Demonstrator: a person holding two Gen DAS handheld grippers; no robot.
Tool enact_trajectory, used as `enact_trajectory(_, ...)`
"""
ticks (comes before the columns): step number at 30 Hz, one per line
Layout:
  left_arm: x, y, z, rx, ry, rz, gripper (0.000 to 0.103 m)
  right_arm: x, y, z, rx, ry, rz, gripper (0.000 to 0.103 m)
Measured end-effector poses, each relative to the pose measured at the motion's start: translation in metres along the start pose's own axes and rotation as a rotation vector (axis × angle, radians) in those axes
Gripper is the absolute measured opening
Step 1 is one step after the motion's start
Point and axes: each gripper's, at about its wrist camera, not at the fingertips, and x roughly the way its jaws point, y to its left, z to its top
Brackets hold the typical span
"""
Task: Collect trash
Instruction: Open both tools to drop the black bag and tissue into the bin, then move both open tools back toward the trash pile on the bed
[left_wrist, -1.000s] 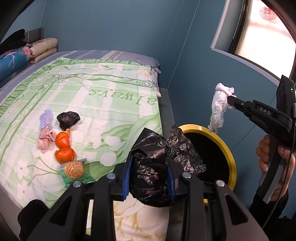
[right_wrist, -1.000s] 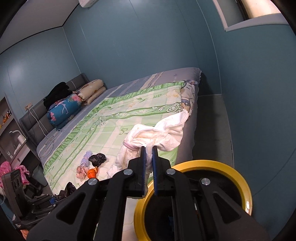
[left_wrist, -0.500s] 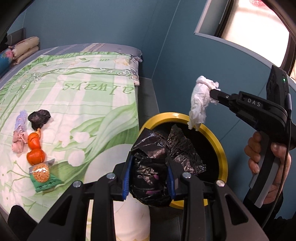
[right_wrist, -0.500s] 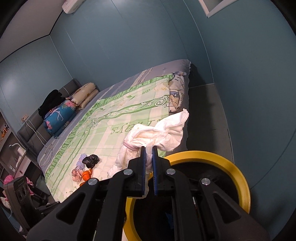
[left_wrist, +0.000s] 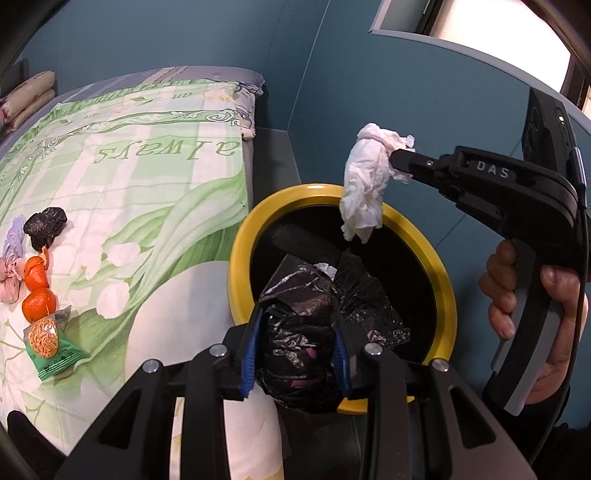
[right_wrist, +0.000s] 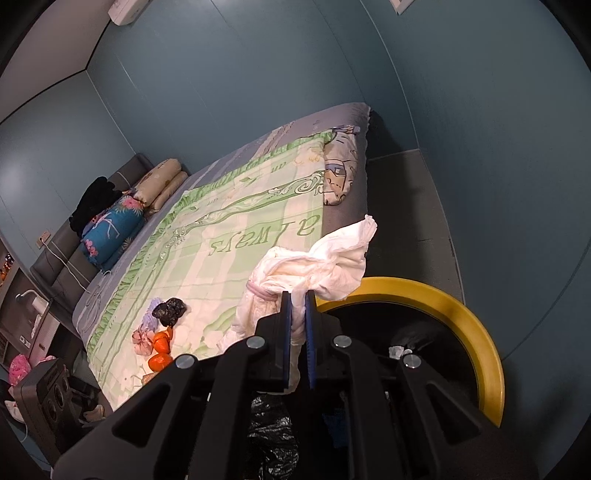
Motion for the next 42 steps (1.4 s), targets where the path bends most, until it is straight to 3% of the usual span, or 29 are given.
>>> enact_trajectory(6, -0.002, 0.002, 0.0, -0.019, -0.011, -0.012, 0.039, 0.004, -0.009, -0.002, 0.025, 0.003, 0.006, 0.008)
enact_trajectory(11, -0.007, 0.003, -0.002, -0.017, -0.03, -0.004, 0.049, 0.003, -0.015, -0.002, 0.047, -0.012, 0.006, 0.034)
enact_trajectory(19, -0.019, 0.007, 0.003, -0.018, -0.068, 0.03, 0.063, -0.004, -0.015, 0.002, 0.054, -0.038, 0.011, 0.034)
enact_trajectory(21, -0.025, 0.013, 0.004, -0.026, -0.086, 0.051, 0.068, -0.007, -0.015, 0.002, 0.053, -0.044, 0.021, 0.037)
enact_trajectory(23, -0.032, 0.021, 0.005, -0.036, -0.102, 0.07, 0.071, -0.008, -0.014, 0.003, 0.049, -0.052, 0.032, 0.046)
enact_trajectory(35, -0.093, 0.082, 0.008, -0.149, -0.233, 0.191, 0.089, -0.018, 0.031, 0.007, -0.047, -0.081, 0.138, 0.077)
enact_trajectory(42, -0.124, 0.119, 0.004, -0.199, -0.281, 0.27, 0.093, -0.021, 0.07, 0.011, -0.107, -0.086, 0.186, 0.083)
